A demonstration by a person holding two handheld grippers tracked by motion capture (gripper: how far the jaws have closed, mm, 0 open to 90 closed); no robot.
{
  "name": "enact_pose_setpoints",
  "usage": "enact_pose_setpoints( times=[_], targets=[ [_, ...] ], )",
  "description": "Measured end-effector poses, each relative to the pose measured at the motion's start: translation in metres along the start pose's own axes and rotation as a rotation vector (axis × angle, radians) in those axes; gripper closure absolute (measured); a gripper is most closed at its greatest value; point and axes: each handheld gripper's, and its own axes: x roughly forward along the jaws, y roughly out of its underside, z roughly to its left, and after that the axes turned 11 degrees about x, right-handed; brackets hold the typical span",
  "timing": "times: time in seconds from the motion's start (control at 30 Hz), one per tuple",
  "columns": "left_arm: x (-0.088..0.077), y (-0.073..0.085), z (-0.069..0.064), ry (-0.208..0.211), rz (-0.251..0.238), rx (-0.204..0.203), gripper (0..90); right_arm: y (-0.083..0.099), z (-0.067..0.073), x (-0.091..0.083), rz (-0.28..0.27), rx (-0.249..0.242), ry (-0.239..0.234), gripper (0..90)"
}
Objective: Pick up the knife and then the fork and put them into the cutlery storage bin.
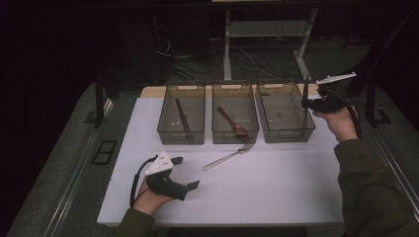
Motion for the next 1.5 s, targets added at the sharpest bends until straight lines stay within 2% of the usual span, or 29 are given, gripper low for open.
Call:
enact_pose_setpoints(
  times=[0.2,0.5,0.8,0.9,0.97,1.23,1.33,1.5],
  targets=[
    [0.0,0.0,0.0,0.003,-0.001,0.002,0.0,-0.007,0.004,0.02,0.001,0.0,0.012,87.4],
    [0.0,-0.001,0.0,0.006,-0.01,-0.001,0.0,-0.018,0.018,0.053,0.076,-0.057,0.026,87.3],
    [0.0,-0.001,0.001,0.016,-0.005,0.0,0.0,-0.016,0.022,0.081,0.169,-0.064,0.032,87.1],
    [0.0,-0.001,0.001,0.019,-0.004,0.001,0.0,-0.015,0.024,0.086,0.178,-0.07,0.031,86.2],
    [0.0,-0.001,0.001,0.018,-0.004,-0.002,0.0,-0.014,0.024,0.086,0.169,-0.072,0.035,77.6],
    [0.0,-0.001,0.001,0.018,-0.003,-0.001,0.0,-0.016,0.024,0.071,0.118,-0.03,-0.034,55.3],
    [0.0,-0.001,0.001,0.017,0.001,0.002,0.0,-0.015,0.026,0.058,0.082,-0.036,-0.068,46.9],
    [0.0,0.0,0.001,0.016,0.005,0.001,0.0,-0.008,0.032,0.029,0.008,-0.012,-0.145,38.7]
  ],
)
